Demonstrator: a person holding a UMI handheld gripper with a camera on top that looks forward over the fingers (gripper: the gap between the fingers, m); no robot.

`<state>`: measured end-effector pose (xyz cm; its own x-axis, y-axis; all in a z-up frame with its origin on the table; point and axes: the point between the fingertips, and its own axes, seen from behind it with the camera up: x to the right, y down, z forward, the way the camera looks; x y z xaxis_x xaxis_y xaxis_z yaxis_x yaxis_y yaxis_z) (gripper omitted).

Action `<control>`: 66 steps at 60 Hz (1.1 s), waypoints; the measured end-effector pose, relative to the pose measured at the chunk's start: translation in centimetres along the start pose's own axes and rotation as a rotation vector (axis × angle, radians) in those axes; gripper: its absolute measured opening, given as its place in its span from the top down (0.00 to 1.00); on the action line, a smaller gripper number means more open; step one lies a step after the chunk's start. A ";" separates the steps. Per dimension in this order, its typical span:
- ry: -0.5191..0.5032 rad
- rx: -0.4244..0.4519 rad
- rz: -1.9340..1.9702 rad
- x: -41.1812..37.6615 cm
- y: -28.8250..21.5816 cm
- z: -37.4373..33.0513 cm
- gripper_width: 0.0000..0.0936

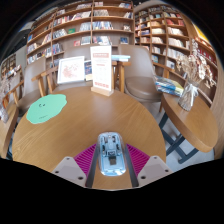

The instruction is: Arrange mouse

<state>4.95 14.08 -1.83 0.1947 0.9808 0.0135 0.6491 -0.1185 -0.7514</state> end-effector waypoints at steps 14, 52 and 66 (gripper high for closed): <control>0.011 0.053 0.009 -0.3 -3.7 -1.7 0.55; -0.164 0.083 -0.088 -28.4 -14.6 9.3 0.56; -0.113 0.070 -0.109 -28.9 -12.6 12.4 0.49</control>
<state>-17.94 -10.84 -0.91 0.0397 0.9989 0.0264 0.6084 -0.0032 -0.7936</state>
